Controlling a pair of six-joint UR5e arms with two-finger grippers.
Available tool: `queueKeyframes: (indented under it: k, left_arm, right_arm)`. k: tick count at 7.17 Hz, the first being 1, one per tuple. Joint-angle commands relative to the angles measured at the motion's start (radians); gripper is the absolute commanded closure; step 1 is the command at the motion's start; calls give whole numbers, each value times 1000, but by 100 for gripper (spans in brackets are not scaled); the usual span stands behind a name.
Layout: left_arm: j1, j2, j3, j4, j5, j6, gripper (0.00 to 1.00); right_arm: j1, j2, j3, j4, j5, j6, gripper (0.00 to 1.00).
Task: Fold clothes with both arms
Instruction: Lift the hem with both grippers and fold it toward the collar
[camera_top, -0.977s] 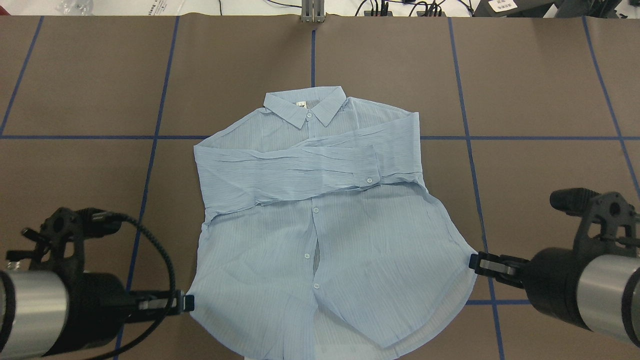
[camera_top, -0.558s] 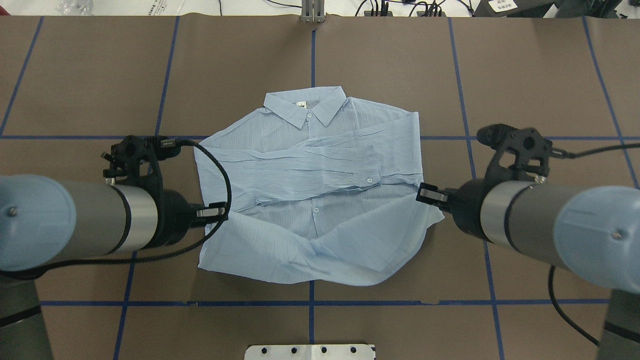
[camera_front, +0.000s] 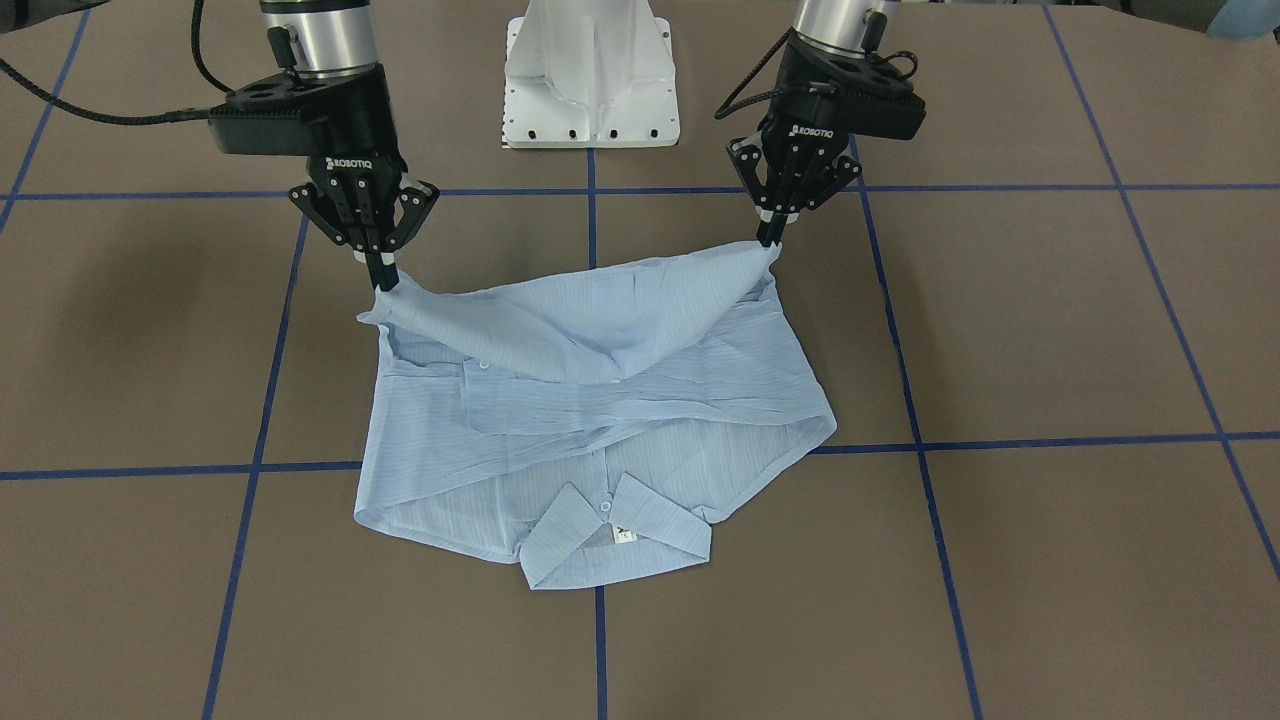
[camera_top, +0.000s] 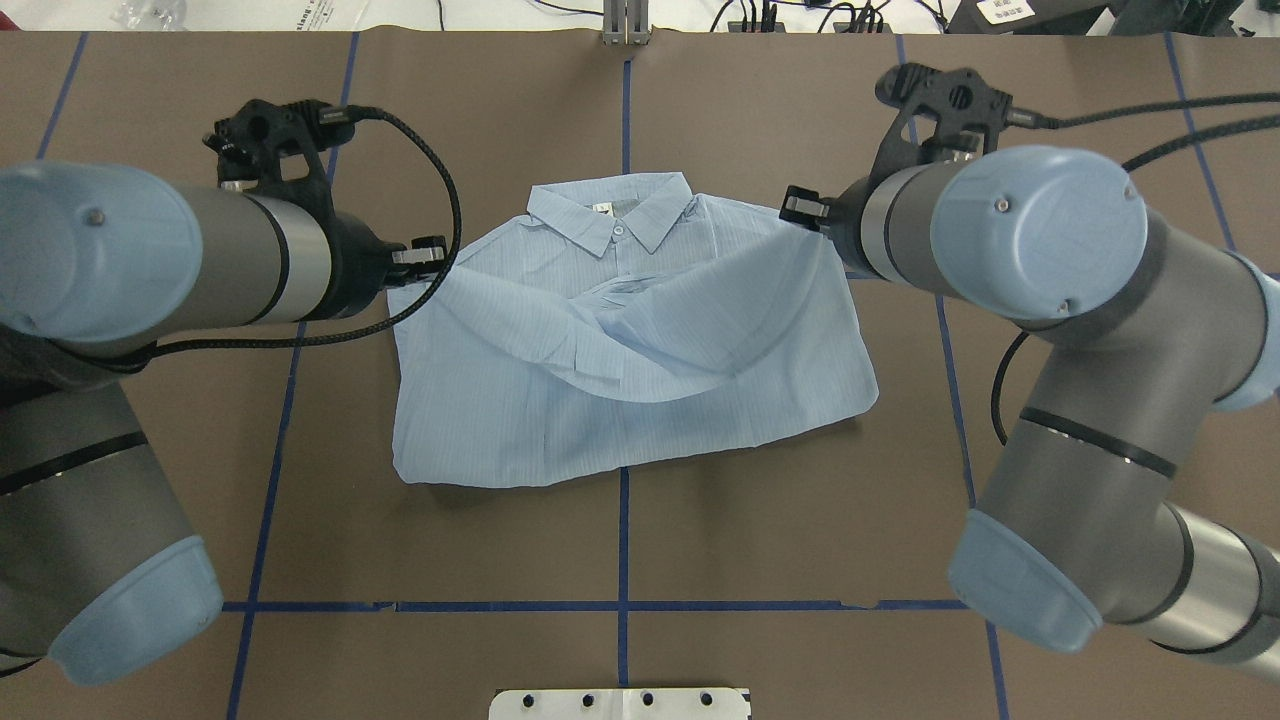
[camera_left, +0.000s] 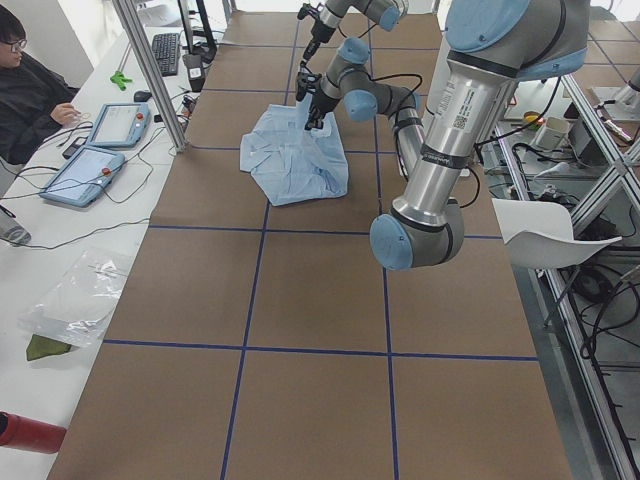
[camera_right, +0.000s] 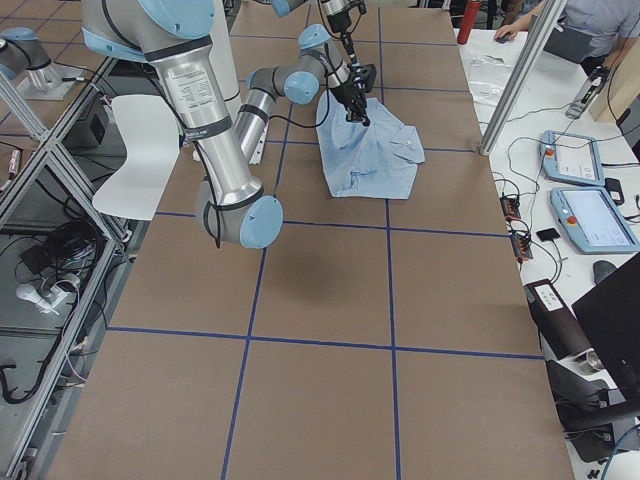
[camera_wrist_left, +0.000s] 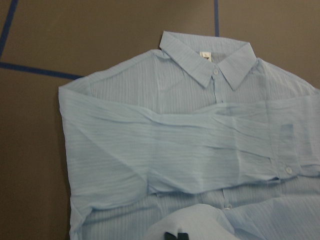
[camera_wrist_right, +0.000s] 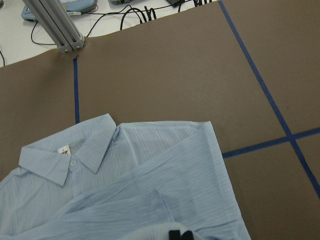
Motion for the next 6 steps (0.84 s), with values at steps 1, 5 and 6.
queueKeyframes:
  k: [1,5,6]
  left_arm:
    - [-39,-35,151,-99,0,47,100]
    - [-51,-61,578,-466,49,161,100]
    - [-74,-59,579,-467,44,195,100]
  right_arm:
    - [33,23,-178,115,1,-36,100]
    - [40,20,-529,404,11,-82,100]
    - [43,20,-554,430,11,-94,100]
